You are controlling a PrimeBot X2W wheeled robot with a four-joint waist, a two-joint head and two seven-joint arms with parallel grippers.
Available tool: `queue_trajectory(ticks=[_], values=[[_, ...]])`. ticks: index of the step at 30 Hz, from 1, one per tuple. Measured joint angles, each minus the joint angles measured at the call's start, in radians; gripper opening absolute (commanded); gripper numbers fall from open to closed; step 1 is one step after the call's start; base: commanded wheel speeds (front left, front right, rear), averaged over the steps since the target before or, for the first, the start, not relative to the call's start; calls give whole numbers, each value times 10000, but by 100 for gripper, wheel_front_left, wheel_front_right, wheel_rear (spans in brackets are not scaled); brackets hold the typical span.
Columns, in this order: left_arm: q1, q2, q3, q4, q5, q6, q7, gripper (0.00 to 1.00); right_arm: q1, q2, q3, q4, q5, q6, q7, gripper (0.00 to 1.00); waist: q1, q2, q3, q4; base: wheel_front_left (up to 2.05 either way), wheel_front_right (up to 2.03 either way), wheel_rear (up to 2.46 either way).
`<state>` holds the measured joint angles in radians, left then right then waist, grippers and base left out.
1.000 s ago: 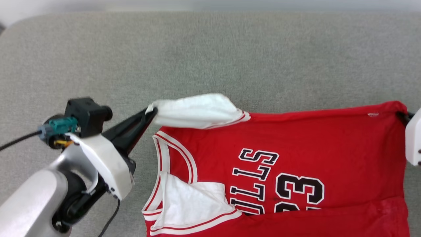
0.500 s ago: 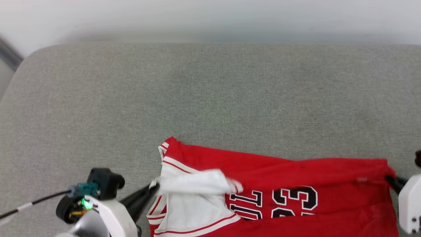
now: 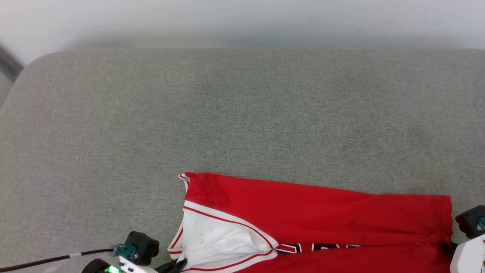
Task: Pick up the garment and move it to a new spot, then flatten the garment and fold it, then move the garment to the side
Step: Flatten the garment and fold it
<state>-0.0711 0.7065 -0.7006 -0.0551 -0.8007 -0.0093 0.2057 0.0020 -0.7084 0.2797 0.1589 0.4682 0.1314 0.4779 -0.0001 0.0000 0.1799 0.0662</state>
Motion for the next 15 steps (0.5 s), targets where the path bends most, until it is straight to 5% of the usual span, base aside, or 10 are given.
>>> queue_trajectory(ticks=[7, 8, 9, 10, 11, 15], values=[[-348, -443, -370, 886, 485, -236, -345, 0, -417, -186, 752, 520, 174, -2, -422, 0, 0, 0, 79, -16, 0, 0, 0], [-417, -464, -418, 984, 662, -259, -441, 25, -467, -207, 834, 579, 207, -2, -481, 0, 0, 0, 90, -16, 0, 0, 0], [-489, -468, -458, 1097, 857, -261, -560, 73, -530, -215, 901, 635, 247, -2, -516, 0, 0, 0, 101, -18, 0, 0, 0], [-549, -499, -476, 1193, 936, -261, -646, 100, -593, -226, 941, 686, 270, -2, -562, 1, 0, 0, 112, -20, 0, 0, 0], [-589, -546, -477, 1302, 938, -261, -706, 100, -639, -242, 991, 729, 282, 0, -640, 100, 0, 0, 123, -21, 0, 0, 0], [-615, -694, -523, 1567, 970, -307, -915, 100, -822, -259, 961, 932, 497, -8, -748, 100, 0, 0, 67, -24, 0, 0, 0]])
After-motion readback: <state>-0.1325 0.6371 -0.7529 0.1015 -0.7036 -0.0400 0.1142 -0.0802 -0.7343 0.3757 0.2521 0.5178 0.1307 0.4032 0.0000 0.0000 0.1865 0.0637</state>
